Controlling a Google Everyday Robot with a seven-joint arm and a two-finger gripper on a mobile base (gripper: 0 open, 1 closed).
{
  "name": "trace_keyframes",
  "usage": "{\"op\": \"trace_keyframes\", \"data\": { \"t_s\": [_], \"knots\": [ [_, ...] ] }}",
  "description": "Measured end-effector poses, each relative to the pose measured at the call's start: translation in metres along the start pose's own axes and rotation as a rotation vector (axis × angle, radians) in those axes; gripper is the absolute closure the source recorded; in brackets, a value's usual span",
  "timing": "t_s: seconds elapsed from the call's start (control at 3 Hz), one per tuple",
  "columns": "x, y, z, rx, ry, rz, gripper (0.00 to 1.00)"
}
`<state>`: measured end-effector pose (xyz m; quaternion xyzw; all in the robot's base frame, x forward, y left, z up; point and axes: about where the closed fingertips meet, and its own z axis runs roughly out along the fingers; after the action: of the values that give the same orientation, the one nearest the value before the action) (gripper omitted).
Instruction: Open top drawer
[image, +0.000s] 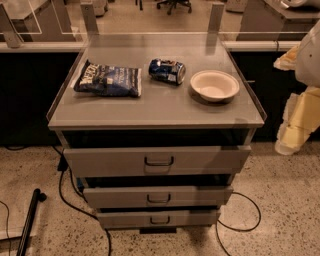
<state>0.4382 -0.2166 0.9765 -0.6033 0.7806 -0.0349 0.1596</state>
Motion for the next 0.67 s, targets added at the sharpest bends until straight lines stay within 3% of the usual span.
{"op": "trace_keyframes", "data": {
  "t_s": [0.67],
  "knots": [
    [0.0034, 0.0005, 0.0008, 0.011, 0.002, 0.013, 0.0]
  ]
}}
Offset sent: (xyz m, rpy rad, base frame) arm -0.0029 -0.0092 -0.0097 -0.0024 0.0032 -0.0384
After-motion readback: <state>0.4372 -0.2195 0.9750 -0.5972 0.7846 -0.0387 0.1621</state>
